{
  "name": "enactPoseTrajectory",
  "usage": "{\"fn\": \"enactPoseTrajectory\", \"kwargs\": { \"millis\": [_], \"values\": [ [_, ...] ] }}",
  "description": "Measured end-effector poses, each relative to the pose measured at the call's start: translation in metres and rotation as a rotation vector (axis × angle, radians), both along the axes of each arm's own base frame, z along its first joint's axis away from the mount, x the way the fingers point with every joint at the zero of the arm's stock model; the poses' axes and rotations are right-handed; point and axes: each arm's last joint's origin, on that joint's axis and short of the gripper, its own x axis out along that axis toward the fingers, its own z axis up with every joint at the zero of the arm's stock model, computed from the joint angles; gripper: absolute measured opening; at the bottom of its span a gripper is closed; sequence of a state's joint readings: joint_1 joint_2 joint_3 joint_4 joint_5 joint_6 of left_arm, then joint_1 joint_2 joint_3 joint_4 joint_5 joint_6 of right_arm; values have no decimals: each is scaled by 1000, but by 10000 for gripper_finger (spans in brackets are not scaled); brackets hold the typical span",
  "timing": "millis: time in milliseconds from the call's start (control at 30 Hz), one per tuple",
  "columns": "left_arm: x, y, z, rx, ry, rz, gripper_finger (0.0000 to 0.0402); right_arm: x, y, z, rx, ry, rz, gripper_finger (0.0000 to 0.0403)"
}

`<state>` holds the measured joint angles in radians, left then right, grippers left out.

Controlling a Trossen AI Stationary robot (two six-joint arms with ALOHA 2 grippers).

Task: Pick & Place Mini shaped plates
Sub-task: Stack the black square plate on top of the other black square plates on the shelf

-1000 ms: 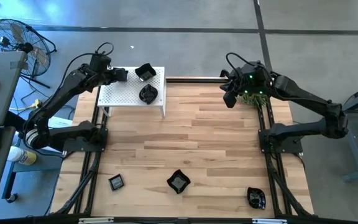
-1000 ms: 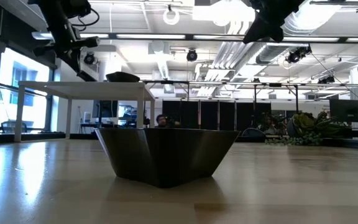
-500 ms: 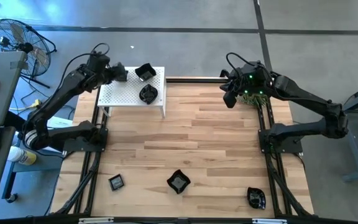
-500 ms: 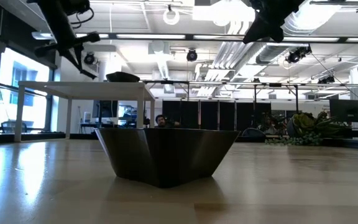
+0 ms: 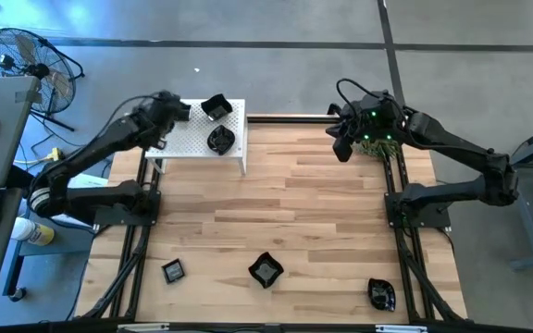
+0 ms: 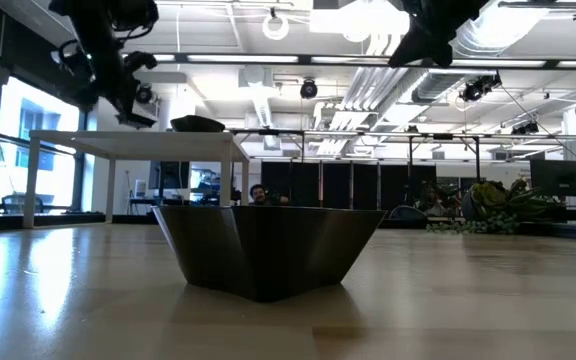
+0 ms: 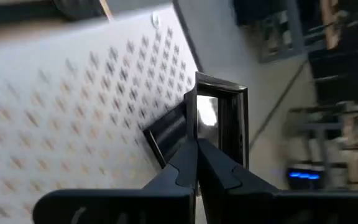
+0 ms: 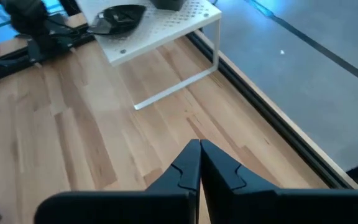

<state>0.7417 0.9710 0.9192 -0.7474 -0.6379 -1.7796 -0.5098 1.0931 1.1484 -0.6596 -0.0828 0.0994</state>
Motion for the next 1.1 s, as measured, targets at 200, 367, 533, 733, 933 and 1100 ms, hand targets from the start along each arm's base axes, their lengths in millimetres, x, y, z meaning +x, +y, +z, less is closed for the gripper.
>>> {"fn": "enactPoseTrajectory", "kwargs": {
  "millis": [200, 367, 533, 733, 933, 1100],
  "values": [
    [14, 0, -25, 119, -193, 104, 0, 2, 1, 2, -3, -32, 59, 3],
    [19, 2, -37, 129, -291, 183, 0, 3, 2, 3, 5, -47, 94, 3],
    [21, 4, -39, 133, -330, 206, 7, 3, 2, 3, 3, -47, 107, 1],
    [22, 5, -39, 133, -333, 200, 43, 3, 2, 3, -11, -44, 119, 3],
    [23, 6, -32, 137, -339, 183, 98, 3, 2, 3, -15, -46, 121, 4],
    [23, 6, -15, 167, -271, 149, 116, 3, 2, 3, -16, -46, 121, 2]
  ]
}}
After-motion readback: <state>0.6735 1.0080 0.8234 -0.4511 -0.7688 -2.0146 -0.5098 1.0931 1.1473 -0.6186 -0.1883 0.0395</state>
